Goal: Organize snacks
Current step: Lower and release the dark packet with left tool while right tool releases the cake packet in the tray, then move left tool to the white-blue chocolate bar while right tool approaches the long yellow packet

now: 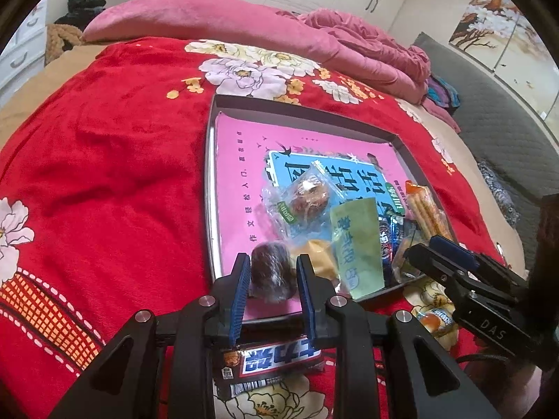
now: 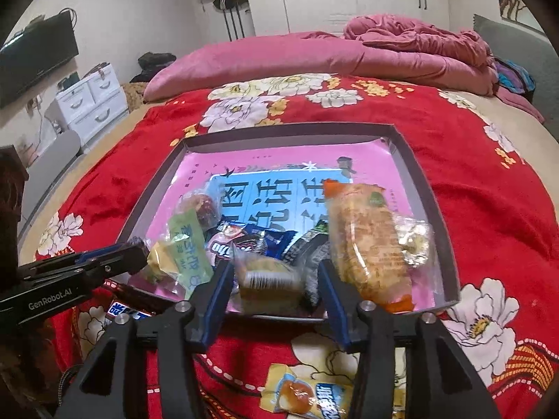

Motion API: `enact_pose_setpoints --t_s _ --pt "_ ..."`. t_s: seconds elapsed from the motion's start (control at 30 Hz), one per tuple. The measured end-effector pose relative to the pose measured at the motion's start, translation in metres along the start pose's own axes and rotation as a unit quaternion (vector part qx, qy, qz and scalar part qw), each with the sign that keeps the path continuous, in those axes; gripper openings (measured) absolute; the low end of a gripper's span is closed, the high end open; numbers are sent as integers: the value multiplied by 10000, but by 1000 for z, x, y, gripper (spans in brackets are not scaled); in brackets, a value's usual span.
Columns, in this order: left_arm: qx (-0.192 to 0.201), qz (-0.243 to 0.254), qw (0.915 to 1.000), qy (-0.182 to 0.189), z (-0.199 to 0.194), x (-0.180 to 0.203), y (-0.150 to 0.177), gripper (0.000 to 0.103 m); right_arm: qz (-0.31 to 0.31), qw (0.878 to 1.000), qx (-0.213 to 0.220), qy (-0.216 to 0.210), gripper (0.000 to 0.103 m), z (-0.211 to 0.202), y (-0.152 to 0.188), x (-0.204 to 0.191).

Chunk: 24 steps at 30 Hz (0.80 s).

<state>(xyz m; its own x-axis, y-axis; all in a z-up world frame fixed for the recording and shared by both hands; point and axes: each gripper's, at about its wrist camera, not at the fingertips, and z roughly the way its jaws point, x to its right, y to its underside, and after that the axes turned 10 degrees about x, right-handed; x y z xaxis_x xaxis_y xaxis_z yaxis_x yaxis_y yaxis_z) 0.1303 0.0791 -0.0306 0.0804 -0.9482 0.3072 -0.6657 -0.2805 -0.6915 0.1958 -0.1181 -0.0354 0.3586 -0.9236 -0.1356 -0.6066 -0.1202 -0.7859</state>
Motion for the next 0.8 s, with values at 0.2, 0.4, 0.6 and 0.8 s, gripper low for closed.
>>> enact_pose_setpoints --t_s 0.2,0.4,0.6,0.8 --pt "70 47 10000 48 -8 2 -1 41 76 9998 175 1 56 -19 -3 8" --pt "86 22 9999 118 -21 -4 0 53 180 9995 233 84 64 -40 2 22" --pt "96 -30 9997 206 -34 -13 5 55 169 9996 241 57 65 -57 7 36" --pt "-49 83 9994 324 -41 -14 16 56 -298 9991 301 93 69 -72 17 37"
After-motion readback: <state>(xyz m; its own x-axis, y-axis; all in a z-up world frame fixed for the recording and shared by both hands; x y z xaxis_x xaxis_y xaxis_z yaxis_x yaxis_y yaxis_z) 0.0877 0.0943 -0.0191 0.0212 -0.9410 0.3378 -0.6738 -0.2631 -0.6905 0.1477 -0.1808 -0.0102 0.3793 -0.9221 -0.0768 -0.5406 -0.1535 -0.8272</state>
